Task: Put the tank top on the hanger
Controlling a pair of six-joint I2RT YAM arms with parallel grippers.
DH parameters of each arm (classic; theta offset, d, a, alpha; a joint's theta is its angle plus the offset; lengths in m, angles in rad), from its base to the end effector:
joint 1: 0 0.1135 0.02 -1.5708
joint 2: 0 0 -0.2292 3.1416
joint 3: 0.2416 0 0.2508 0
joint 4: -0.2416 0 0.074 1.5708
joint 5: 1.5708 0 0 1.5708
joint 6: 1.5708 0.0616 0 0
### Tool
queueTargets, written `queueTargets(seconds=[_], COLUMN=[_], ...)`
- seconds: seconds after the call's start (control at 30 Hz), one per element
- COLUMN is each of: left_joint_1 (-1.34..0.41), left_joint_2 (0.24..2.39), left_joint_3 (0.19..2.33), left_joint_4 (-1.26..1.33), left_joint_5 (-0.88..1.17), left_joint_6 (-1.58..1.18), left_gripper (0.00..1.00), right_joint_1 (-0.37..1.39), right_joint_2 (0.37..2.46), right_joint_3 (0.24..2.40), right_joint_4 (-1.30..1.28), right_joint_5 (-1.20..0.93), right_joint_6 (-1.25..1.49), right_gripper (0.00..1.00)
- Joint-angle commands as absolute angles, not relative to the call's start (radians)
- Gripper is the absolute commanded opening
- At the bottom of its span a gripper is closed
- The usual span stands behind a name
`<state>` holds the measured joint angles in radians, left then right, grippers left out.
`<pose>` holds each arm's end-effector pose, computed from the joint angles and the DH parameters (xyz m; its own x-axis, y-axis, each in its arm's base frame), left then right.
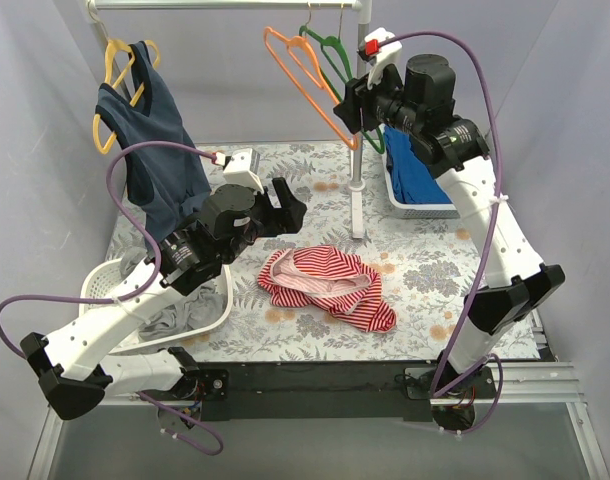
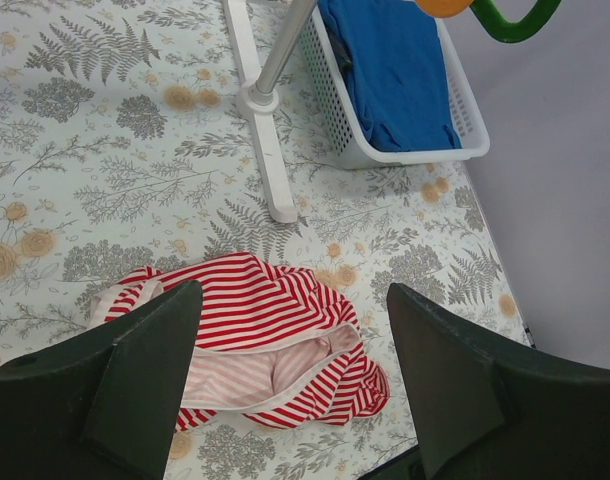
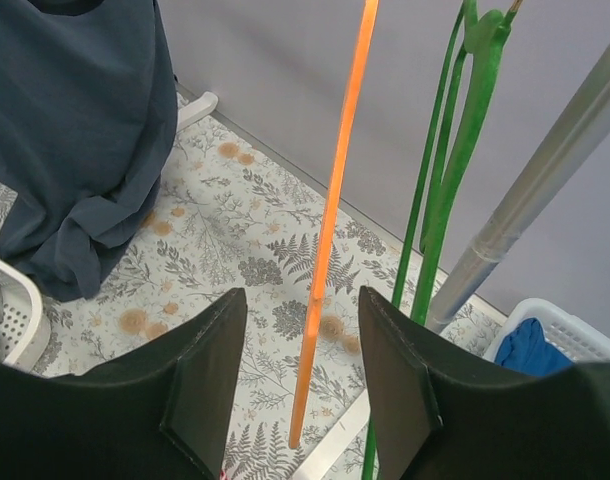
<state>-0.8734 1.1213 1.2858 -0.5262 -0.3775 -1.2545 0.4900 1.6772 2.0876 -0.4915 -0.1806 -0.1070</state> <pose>0.1931 -0.1951 0.3726 -0.5375 -0.7342 -0.4149 -0.0632 0.5257 -0.8483 0.3282 0.1876 0.4827 -0.0048 -0.1216 -0.9926 -0.6250 0.7752 -0.0920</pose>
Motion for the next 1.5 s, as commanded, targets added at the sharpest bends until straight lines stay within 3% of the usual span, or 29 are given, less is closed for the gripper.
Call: queueTargets(seconds=[0.0,0.77,0.9,1.07,1.47], left_joint_1=[-0.873,-0.868,-0.87,-0.868,-0.868], left_joint_2=[1.092,1.063,1.063,1.058,1.054], left_joint_3=[1.29,1.275,1.276,1.281,1.259], left_joint_4=[-0.543,-0.557,-0.557,-0.554,-0.555], left_joint_5=[-0.391,-0.42,-0.42,-0.426,-0.437], left_joint_6=[-1.23,-1.221,-1.216,-1.213,-1.229], left_gripper=[0.75,0.75,0.75,0.75,0.75], right_joint_1=[0.483,0.483,0.485,0.488,0.505], right_joint_2=[1.686,1.799,1.799,1.799,1.741], right_joint_3=[2.146,2.149,2.137,2.163,2.175], right_joint_4=[-0.442,-0.414,-0.413,-0.413,-0.348], right_joint_5=[-0.222,-0.192,-0.183,-0.161,-0.144], right_joint_6=[-0.106,-0.058,-0.04,-0.031,-0.02], right_gripper=[0.56,0.44,0.33,0.01,0.01])
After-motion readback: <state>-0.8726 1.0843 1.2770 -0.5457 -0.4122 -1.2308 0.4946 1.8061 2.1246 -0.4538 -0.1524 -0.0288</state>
